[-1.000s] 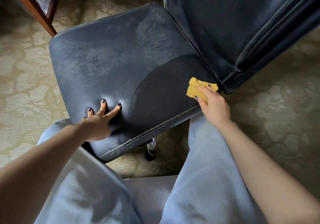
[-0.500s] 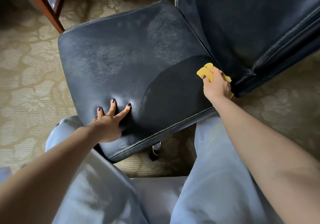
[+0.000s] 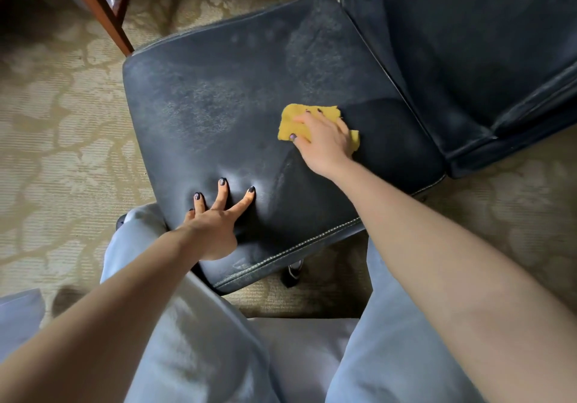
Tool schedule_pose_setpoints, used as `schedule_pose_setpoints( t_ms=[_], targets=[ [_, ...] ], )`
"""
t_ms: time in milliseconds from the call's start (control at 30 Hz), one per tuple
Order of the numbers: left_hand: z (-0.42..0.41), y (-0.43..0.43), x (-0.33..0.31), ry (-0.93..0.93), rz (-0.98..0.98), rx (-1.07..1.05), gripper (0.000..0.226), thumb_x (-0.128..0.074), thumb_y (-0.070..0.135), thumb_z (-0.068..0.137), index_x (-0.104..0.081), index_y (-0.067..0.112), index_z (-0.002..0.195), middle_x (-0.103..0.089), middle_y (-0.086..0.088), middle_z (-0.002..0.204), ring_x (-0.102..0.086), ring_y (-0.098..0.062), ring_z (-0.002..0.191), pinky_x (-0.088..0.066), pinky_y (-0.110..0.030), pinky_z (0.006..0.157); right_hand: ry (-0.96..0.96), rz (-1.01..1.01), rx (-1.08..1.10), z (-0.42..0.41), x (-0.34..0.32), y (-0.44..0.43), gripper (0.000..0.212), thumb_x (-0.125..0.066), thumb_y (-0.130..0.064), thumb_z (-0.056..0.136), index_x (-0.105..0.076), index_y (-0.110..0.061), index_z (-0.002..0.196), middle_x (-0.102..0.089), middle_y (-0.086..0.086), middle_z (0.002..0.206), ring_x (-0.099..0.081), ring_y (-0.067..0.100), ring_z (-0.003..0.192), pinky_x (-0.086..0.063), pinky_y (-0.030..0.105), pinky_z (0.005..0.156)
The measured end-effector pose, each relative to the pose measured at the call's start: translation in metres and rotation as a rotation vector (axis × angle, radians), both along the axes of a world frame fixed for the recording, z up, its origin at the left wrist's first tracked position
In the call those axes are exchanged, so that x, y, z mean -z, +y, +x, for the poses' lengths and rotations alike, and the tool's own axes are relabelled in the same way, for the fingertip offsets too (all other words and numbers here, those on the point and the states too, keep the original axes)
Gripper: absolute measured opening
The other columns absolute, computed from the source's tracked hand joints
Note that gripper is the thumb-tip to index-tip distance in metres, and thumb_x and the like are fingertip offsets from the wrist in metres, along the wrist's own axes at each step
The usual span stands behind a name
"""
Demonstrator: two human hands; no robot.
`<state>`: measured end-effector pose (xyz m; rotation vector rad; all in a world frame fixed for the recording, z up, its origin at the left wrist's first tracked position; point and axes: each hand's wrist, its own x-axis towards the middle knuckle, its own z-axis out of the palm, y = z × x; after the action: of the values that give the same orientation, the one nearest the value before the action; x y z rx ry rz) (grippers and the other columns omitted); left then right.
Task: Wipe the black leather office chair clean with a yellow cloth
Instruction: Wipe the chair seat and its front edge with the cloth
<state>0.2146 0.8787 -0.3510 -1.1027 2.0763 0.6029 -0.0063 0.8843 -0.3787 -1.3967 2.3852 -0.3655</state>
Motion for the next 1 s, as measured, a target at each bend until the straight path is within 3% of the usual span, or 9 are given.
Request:
schedule_pose_setpoints(
  t_ms=[167,400,600,1000],
  targets=[
    [0.001,0.001,0.002,-0.011,-0.022,0.011,0.089,-0.034,0.004,0.087,0.019,0.049,0.142,0.028,0.001,0.155,0.007,-0.044,0.143,-0.014,-0.04,0.116,-0.017,-0.063,-0.208,0.044,0.004,0.014,0.031,-0.051,-0.034,0.095,-0.052,-0.031,0.125,-0.048,-0.002,0.141,-0.028,0.015,0.139,-0.008,0.035,0.114],
    [0.0,0.0,0.003,-0.041,-0.038,0.038,0.086,-0.037,0.009,0.089,0.018,0.047,0.143,0.026,-0.001,0.155,0.003,-0.044,0.143,-0.017,-0.04,0.114,0.011,-0.127,-0.407,0.055,0.0,0.057,0.033,-0.053,-0.03,0.094,-0.055,-0.026,0.126,-0.048,-0.002,0.142,-0.031,0.015,0.139,-0.009,0.035,0.114],
    [-0.002,-0.002,0.001,-0.051,-0.033,0.043,0.086,-0.037,0.008,0.089,0.016,0.047,0.144,0.025,0.0,0.156,0.002,-0.045,0.143,-0.018,-0.041,0.113,0.082,-0.2,-0.488,0.036,0.007,0.058,0.033,-0.062,-0.026,0.089,-0.061,-0.025,0.122,-0.061,-0.003,0.129,-0.043,0.014,0.133,-0.02,0.038,0.111],
    [-0.002,-0.005,0.001,-0.047,-0.027,0.051,0.087,-0.035,0.004,0.089,0.016,0.049,0.143,0.024,0.001,0.156,0.001,-0.043,0.144,-0.021,-0.039,0.111,0.104,0.107,-0.165,-0.055,-0.009,0.017,0.041,-0.038,-0.032,0.101,-0.032,-0.032,0.142,-0.028,-0.009,0.153,-0.017,0.011,0.143,-0.013,0.045,0.116]
  ],
)
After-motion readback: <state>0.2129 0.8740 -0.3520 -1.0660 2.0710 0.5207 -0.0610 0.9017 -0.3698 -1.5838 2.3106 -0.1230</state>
